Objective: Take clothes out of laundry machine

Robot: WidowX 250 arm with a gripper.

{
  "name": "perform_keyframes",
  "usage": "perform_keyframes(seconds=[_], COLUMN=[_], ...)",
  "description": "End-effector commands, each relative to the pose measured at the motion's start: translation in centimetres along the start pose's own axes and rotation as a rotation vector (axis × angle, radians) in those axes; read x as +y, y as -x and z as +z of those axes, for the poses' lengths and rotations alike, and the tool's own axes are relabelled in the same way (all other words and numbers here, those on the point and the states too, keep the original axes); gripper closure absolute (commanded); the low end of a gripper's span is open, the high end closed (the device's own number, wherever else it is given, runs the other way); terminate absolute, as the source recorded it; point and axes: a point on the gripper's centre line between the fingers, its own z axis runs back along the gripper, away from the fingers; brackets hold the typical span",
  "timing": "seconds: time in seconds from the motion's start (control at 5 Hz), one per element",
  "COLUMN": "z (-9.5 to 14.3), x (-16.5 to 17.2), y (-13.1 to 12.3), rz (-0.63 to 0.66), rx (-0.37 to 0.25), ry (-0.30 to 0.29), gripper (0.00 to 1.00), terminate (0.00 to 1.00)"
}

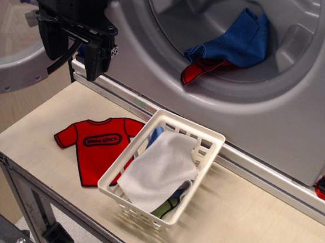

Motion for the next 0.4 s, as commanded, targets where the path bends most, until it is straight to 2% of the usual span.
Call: perform_keyframes(seconds=[0.0,0.2], z=[0.0,-0.31], x=[0.0,-0.26], y=[0.0,0.07], rz=[0.0,0.013], rx=[0.0,0.003], ry=[0.0,0.072], gripper=[0.0,0.0], terminate=[0.0,0.0])
